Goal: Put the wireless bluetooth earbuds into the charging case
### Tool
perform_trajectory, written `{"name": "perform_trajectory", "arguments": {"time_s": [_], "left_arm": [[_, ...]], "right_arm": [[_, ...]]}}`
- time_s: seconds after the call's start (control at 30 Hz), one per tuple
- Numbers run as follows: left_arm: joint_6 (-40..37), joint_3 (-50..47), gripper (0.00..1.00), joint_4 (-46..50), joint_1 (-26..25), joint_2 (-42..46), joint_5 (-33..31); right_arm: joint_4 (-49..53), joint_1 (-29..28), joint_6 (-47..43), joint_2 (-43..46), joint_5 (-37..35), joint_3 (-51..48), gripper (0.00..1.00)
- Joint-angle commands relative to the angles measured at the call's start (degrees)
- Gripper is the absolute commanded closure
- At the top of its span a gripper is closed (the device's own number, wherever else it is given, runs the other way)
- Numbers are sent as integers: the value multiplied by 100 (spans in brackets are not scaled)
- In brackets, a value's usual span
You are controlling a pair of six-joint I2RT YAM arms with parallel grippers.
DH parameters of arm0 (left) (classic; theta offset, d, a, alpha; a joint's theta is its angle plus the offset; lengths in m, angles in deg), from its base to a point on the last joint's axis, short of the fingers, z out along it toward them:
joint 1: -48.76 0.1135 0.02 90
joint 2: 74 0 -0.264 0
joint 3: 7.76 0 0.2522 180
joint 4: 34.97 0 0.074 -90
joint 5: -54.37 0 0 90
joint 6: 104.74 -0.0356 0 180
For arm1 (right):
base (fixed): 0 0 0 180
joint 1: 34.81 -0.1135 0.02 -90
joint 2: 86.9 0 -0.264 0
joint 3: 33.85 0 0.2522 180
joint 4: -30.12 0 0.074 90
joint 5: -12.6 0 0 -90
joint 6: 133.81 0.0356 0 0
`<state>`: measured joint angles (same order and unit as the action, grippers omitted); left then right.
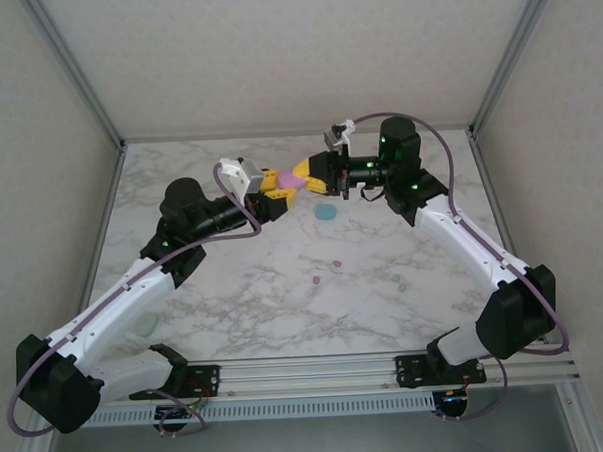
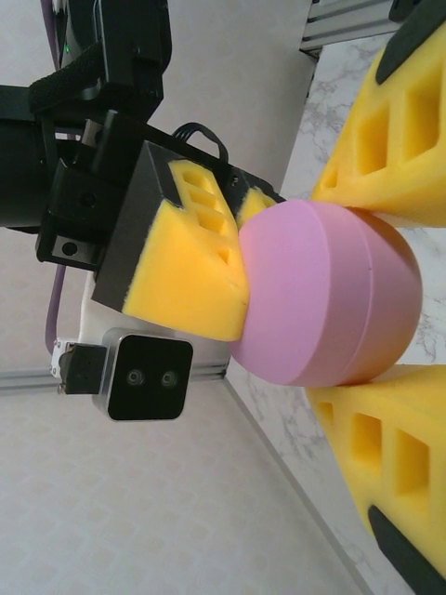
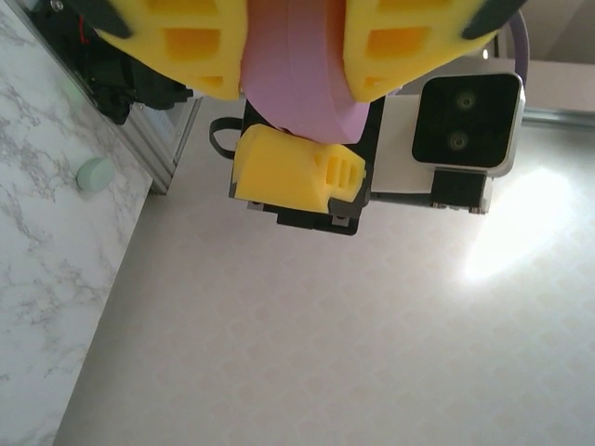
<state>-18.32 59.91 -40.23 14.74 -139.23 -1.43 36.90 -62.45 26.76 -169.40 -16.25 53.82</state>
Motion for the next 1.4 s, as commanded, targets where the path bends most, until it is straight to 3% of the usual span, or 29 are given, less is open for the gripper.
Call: {"name": "perform_trajectory", "arguments": {"time_s": [0.0,0.2,0.43,0.83,0.97,1.37], "left_arm": [[-93,225,61,123,-52,62,69],[-18,249,48,36,-52,-22,70],[7,300,43,-5,-52,-110,146],[93,348,41,-65,-61,-236,131],[103,357,48,-101,-61,-227,144],[217,313,51,-304,-70,-265,96]], "right_arm": [[-188,-19,29,141,-86,-111,89],[-774,-22,495,218,-195,-310,96],[-1225,-25,834,255,-254,-511,98],[-1708,-27,1171,248,-296,-623,99],[-1666,-25,1178,251,-341,-667,99],[-1957,-36,1419,259,-401,-777,99]]}}
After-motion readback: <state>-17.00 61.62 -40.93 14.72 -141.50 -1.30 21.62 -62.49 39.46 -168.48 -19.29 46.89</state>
